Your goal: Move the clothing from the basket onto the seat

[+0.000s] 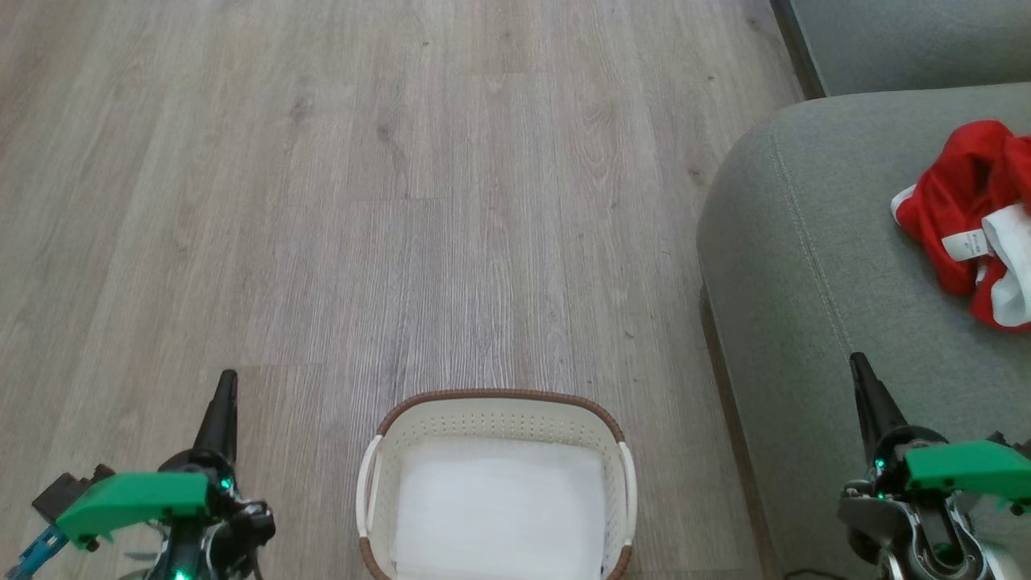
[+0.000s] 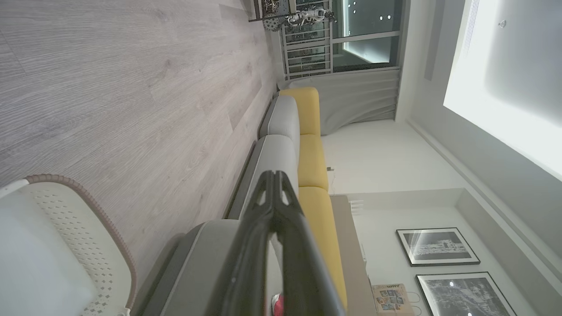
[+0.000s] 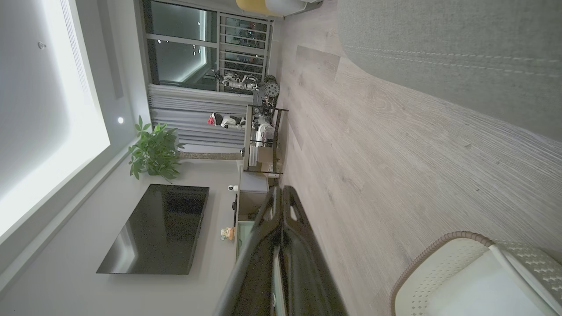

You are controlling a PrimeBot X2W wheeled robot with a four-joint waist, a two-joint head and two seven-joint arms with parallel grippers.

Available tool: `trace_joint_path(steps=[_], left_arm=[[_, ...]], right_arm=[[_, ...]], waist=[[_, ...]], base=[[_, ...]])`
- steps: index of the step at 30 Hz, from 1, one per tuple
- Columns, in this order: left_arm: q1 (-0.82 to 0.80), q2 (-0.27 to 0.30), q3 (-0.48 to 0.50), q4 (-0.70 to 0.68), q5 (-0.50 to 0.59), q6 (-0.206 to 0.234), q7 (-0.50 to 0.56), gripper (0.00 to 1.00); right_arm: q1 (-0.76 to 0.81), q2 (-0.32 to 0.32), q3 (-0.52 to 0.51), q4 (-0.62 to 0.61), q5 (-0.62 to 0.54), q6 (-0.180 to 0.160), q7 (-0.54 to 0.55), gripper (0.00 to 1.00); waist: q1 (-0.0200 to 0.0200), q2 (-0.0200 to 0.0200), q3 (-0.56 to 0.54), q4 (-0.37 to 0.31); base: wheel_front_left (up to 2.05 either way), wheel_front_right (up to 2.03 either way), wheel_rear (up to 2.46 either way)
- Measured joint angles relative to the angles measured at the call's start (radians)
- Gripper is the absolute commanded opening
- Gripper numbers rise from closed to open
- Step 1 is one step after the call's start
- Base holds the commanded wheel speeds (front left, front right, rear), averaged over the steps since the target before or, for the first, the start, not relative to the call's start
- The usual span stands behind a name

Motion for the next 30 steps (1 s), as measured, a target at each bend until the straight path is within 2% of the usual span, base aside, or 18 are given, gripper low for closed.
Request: trace_joint_path(steps=[11,30], left_arm=[[-0.017,-0.002,0.026,0.001,-0.107,-0.01,0.023,0.0],[-0.019,-0.004,0.026,0.001,-0.109,-0.01,0.023,0.0]], right_arm=[[-0.021,0.011,-0.021,0.011,0.092,0.0,0.022,0.0],[-0.021,0.015,-0.026,0.012,0.095,0.0,0.03,0.0]], waist=[[0.0,0.0,0.0,-0.001],[0.0,0.0,0.0,-0.001]], base=[[0.0,0.0,0.0],[0.0,0.0,0.0]])
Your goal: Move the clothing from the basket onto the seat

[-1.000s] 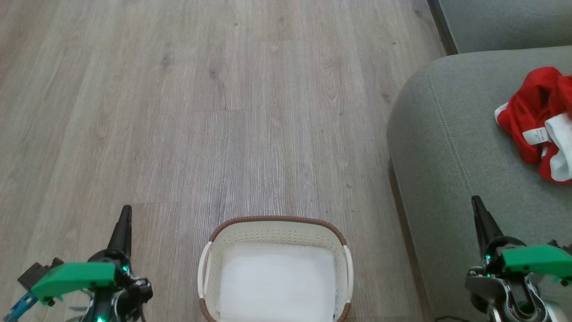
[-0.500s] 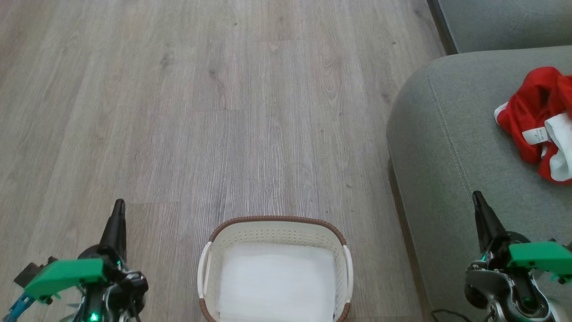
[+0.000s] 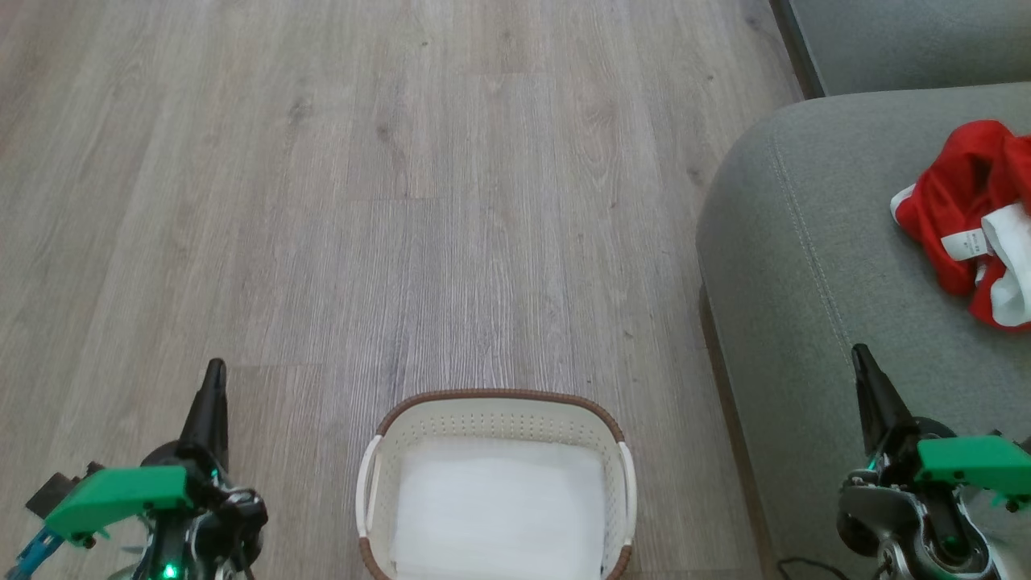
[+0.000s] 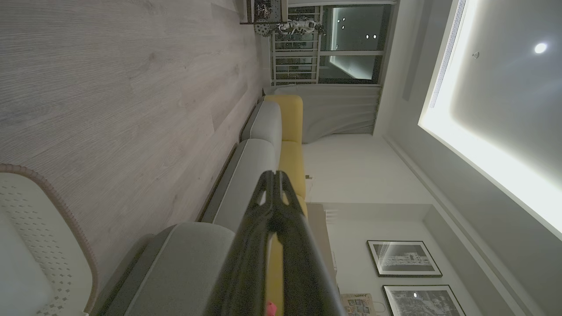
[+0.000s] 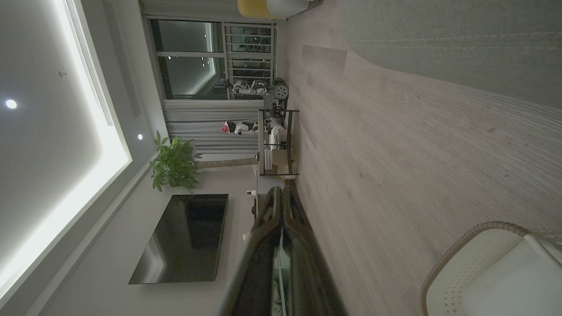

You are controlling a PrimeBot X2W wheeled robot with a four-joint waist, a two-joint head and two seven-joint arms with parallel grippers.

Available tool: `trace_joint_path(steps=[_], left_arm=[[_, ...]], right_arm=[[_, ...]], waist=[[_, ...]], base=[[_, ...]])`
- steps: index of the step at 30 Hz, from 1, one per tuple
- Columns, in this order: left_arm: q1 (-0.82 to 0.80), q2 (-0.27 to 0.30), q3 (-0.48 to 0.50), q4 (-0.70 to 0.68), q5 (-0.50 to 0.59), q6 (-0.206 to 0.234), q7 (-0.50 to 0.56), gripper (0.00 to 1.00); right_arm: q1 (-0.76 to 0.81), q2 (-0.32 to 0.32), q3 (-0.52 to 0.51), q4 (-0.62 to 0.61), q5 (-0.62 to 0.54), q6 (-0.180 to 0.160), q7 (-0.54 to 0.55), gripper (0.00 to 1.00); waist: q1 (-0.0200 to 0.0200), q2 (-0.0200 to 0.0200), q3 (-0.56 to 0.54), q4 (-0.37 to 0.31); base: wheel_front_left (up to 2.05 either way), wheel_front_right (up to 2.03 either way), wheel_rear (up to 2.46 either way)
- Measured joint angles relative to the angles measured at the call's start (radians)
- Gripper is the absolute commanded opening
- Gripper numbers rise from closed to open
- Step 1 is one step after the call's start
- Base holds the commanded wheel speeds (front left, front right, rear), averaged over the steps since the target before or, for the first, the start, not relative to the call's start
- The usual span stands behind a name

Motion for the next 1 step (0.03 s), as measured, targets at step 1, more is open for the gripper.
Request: trace_joint_path(steps=[1], left_arm=[[0.0,0.0,0.0,0.0,0.0,0.0,0.0,0.0]], right_arm=[[0.0,0.0,0.0,0.0,0.0,0.0,0.0,0.0]], waist=[[0.0,0.0,0.0,0.0]], base=[[0.0,0.0,0.0]])
